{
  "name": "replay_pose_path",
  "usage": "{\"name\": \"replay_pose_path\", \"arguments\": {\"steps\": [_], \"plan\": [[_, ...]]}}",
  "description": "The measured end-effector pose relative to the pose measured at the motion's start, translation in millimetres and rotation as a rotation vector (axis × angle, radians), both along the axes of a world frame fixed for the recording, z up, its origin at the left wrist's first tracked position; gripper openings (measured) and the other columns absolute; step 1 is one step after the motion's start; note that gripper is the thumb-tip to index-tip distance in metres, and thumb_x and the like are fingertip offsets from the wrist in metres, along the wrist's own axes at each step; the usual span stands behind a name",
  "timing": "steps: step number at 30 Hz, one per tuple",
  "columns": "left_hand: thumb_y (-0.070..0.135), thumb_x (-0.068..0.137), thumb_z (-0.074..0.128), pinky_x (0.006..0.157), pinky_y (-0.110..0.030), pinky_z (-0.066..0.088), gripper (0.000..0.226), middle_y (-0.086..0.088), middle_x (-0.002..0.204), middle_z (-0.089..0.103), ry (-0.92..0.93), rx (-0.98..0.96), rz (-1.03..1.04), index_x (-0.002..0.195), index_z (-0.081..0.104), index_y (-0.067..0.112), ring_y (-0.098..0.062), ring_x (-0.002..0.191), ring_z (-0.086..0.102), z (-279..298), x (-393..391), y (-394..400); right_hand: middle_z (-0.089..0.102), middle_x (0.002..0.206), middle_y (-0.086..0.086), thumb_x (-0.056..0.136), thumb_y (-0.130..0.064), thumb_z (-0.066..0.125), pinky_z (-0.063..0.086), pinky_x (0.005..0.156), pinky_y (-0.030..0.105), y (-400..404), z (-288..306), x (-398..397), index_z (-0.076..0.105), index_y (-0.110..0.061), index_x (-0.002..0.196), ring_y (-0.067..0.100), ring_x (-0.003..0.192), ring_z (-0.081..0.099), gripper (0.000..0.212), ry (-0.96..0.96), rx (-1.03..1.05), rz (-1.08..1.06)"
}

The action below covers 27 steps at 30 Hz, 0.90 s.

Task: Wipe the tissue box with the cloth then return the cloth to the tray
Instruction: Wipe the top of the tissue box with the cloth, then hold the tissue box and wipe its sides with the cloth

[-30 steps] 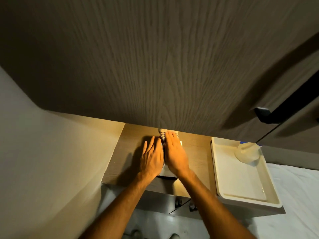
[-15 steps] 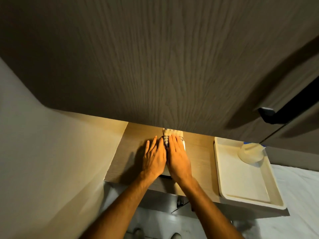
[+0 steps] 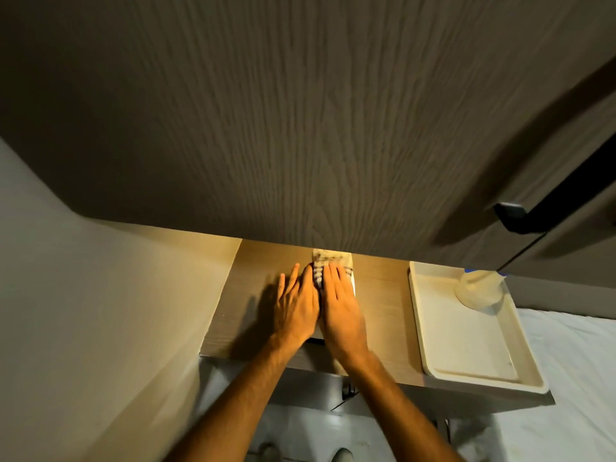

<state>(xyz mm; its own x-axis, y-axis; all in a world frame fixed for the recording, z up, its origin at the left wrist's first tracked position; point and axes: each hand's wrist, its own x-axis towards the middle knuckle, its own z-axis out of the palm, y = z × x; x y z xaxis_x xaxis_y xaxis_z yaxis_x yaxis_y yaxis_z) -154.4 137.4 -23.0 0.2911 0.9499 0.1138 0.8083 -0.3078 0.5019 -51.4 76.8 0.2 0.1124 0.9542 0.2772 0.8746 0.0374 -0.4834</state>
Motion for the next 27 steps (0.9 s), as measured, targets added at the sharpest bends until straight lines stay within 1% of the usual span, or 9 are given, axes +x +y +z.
{"name": "replay_pose_path", "arguments": {"steps": [2, 4, 6, 8, 10, 13, 18, 23, 27], "plan": [[0.041, 0.096, 0.005, 0.128, -0.048, 0.013, 0.07, -0.014, 0.157, 0.043, 0.003, 0.017, -0.007, 0.153, 0.034, 0.012, -0.024, 0.152, 0.026, 0, -1, 0, 0.045, 0.156, 0.005, 0.107, -0.033, 0.045, 0.039, 0.122, 0.035, 26, 9, 14, 0.04, -0.018, 0.154, 0.023, 0.145, 0.042, 0.05, 0.064, -0.016, 0.02], [0.038, 0.099, 0.011, 0.127, -0.049, 0.012, 0.064, -0.014, 0.157, 0.043, -0.01, 0.008, -0.006, 0.154, 0.032, 0.014, -0.025, 0.152, 0.027, 2, 0, 1, 0.057, 0.126, -0.005, 0.105, -0.036, 0.045, 0.059, 0.092, 0.036, 38, 13, 29, 0.051, -0.028, 0.133, 0.013, 0.11, 0.058, 0.03, 0.172, -0.03, -0.065], [0.037, 0.101, 0.016, 0.128, -0.05, 0.01, 0.058, -0.014, 0.157, 0.043, -0.003, -0.003, -0.007, 0.154, 0.031, 0.016, -0.025, 0.152, 0.026, 2, 0, 1, 0.06, 0.109, -0.008, 0.105, -0.046, 0.037, 0.056, 0.074, 0.029, 36, 10, 33, 0.053, -0.029, 0.121, 0.011, 0.092, 0.062, 0.029, 0.344, -0.051, -0.208], [0.038, 0.102, 0.017, 0.128, -0.05, 0.009, 0.058, -0.013, 0.157, 0.043, 0.003, -0.019, -0.008, 0.154, 0.03, 0.017, -0.026, 0.152, 0.025, 0, -3, 2, 0.066, 0.101, -0.007, 0.107, -0.048, 0.034, 0.053, 0.066, 0.019, 27, 8, 32, 0.055, -0.026, 0.122, 0.011, 0.085, 0.067, 0.034, 0.56, -0.083, -0.344], [0.04, 0.102, 0.017, 0.128, -0.05, 0.009, 0.059, -0.013, 0.158, 0.042, 0.023, -0.028, -0.019, 0.154, 0.031, 0.018, -0.026, 0.152, 0.025, -1, -3, 5, 0.071, 0.109, 0.002, 0.109, -0.039, 0.037, 0.057, 0.073, 0.022, 17, 3, 40, 0.057, -0.018, 0.135, 0.017, 0.094, 0.07, 0.038, 0.722, -0.119, -0.482], [0.038, 0.099, 0.018, 0.127, -0.053, 0.01, 0.06, -0.012, 0.161, 0.037, 0.088, -0.013, -0.051, 0.153, 0.034, 0.017, -0.03, 0.153, 0.023, 3, -2, 10, 0.068, 0.129, 0.011, 0.109, -0.036, 0.04, 0.056, 0.101, 0.043, -1, -15, 62, 0.058, -0.014, 0.141, 0.026, 0.115, 0.065, 0.043, 1.014, -0.174, -0.672], [0.035, 0.097, 0.021, 0.126, -0.05, 0.005, 0.06, -0.012, 0.162, 0.035, 0.157, 0.055, -0.128, 0.15, 0.04, 0.013, -0.031, 0.154, 0.02, 32, 26, 15, 0.063, 0.138, 0.017, 0.109, -0.035, 0.041, 0.053, 0.102, 0.041, -27, -40, 83, 0.052, -0.011, 0.147, 0.034, 0.121, 0.063, 0.046, 1.496, -0.099, -0.849], [0.033, 0.108, 0.026, 0.126, -0.053, 0.005, 0.047, -0.01, 0.162, 0.034, 0.331, -0.067, -0.188, 0.151, 0.038, 0.018, -0.028, 0.154, 0.017, 43, 62, 19, 0.054, 0.15, 0.014, 0.11, -0.038, 0.037, 0.047, 0.109, 0.04, -28, -46, 87, 0.044, -0.018, 0.154, 0.032, 0.132, 0.056, 0.049, 1.674, -0.111, -0.775], [0.028, 0.099, 0.05, 0.112, -0.057, 0.035, 0.035, -0.011, 0.134, 0.058, 0.389, 0.057, -0.21, 0.134, 0.05, 0.019, -0.032, 0.128, 0.05, 29, 61, 19, 0.065, 0.128, 0.009, 0.11, -0.038, 0.038, 0.049, 0.09, 0.03, -28, -52, 85, 0.056, -0.023, 0.139, 0.02, 0.104, 0.064, 0.038, 1.486, -0.187, -0.631]]}}
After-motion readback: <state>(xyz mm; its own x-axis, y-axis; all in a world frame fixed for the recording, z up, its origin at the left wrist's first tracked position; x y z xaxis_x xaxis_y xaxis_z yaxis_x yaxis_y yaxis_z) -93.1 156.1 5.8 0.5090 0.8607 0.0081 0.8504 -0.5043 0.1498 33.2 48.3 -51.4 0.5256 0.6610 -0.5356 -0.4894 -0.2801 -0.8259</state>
